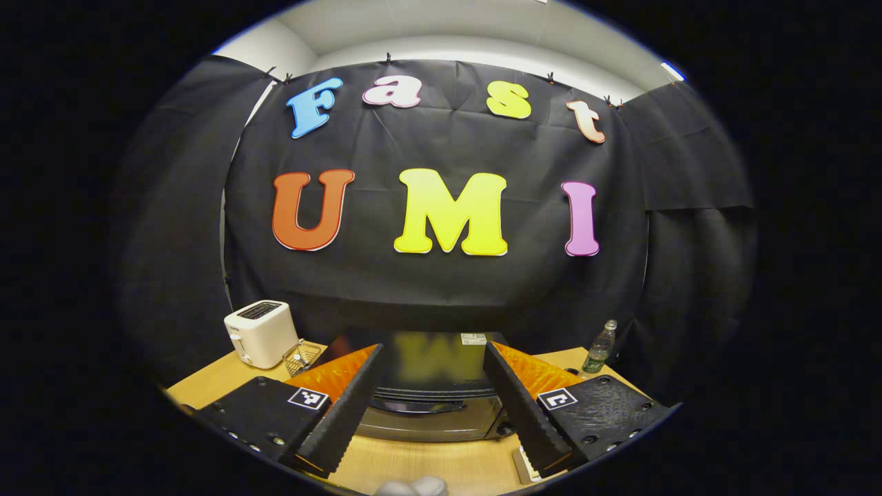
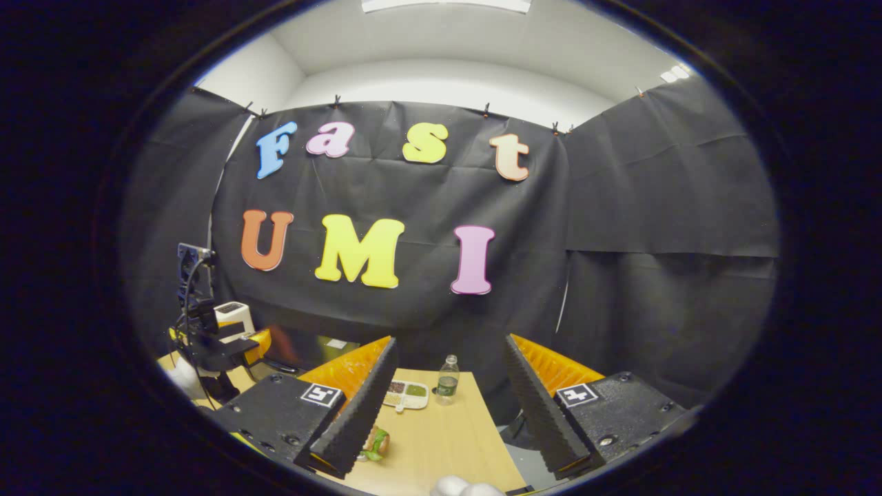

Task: Open the electric oven with the left hand, put the food in, and close the electric oven.

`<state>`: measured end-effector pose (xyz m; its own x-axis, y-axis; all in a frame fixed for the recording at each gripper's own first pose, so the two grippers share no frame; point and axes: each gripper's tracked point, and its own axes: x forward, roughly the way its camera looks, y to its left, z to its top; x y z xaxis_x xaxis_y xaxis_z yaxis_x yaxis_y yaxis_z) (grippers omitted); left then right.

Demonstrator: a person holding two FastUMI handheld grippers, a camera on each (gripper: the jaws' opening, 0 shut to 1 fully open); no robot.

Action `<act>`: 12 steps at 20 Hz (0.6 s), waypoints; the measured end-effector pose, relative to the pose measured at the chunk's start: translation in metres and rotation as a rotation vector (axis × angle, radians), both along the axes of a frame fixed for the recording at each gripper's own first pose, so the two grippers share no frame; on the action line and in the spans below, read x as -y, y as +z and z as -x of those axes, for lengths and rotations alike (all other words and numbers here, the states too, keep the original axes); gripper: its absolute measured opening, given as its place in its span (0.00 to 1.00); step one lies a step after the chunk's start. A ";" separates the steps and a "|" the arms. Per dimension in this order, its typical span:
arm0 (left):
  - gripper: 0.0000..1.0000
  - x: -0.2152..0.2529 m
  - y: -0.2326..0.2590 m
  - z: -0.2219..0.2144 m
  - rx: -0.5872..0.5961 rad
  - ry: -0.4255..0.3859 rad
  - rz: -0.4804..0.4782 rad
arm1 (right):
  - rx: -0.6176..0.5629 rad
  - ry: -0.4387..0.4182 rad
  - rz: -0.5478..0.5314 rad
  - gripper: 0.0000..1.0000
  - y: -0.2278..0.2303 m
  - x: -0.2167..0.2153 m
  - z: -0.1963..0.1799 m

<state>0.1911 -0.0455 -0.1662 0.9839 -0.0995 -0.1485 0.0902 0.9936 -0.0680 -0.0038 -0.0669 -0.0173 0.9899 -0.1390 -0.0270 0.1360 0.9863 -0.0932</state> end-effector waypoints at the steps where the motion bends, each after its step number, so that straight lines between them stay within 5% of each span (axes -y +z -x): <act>1: 0.95 -0.002 -0.013 -0.009 -0.024 0.001 -0.017 | -0.010 -0.015 0.001 0.98 -0.003 0.004 -0.001; 4: 0.94 -0.002 -0.052 -0.026 -0.095 -0.010 -0.025 | -0.046 -0.045 -0.015 0.91 -0.013 0.009 -0.003; 5: 0.94 -0.002 -0.060 -0.032 -0.112 -0.010 -0.027 | -0.055 -0.054 -0.017 0.98 -0.017 0.010 -0.004; 12: 0.96 -0.009 -0.092 -0.035 -0.199 -0.012 -0.069 | -0.080 -0.048 -0.018 0.98 -0.026 0.002 -0.010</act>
